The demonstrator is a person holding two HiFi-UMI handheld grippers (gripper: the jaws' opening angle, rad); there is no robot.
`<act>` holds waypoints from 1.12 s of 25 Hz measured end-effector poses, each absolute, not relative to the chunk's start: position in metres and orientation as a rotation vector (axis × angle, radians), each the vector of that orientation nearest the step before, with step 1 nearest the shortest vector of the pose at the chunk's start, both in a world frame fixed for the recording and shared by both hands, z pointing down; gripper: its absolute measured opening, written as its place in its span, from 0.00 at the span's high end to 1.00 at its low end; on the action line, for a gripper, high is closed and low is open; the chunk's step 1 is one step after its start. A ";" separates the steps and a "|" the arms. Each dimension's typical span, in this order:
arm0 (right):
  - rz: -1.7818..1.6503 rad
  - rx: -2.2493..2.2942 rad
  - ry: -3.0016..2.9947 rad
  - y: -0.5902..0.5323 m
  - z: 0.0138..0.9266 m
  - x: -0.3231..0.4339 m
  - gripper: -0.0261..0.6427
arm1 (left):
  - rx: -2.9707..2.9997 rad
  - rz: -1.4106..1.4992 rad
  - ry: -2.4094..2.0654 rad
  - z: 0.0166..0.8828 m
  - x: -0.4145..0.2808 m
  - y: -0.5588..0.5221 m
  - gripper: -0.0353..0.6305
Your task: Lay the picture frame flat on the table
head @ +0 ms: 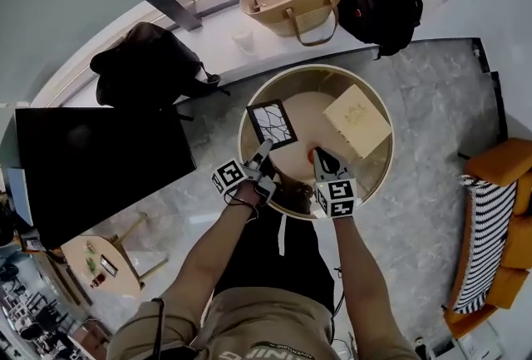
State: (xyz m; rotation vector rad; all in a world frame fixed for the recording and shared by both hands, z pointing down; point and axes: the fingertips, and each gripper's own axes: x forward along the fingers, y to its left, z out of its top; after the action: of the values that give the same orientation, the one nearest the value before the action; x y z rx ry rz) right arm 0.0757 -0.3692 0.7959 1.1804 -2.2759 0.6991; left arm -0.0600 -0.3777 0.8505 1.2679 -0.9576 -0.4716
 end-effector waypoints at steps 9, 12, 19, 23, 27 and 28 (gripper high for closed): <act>0.825 1.198 -2.202 -0.379 0.904 0.088 0.94 | 1.221 -0.504 -0.991 0.931 -0.050 -0.397 0.83; 0.826 1.198 -2.215 -0.388 0.914 0.086 0.94 | 1.207 -0.516 -1.008 0.945 -0.048 -0.402 0.83; 0.849 1.171 -2.233 -0.394 0.924 0.082 0.94 | 1.147 -0.298 -1.136 0.986 -0.045 -0.392 0.83; 0.839 1.129 -2.250 -0.389 0.926 0.078 0.94 | 1.146 -0.257 -1.157 0.992 -0.044 -0.392 0.80; 0.871 1.118 -2.242 -0.382 0.932 0.077 0.94 | 1.180 -0.184 -1.170 0.990 -0.039 -0.391 0.58; 0.879 1.117 -2.242 -0.380 0.932 0.077 0.94 | 1.201 -0.142 -1.181 0.989 -0.037 -0.390 0.55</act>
State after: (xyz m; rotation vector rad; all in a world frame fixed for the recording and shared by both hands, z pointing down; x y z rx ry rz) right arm 0.0772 -0.3799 0.9321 1.1168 -2.2417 0.8786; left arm -0.0375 -0.3905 0.9885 1.2015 -1.1814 -0.1420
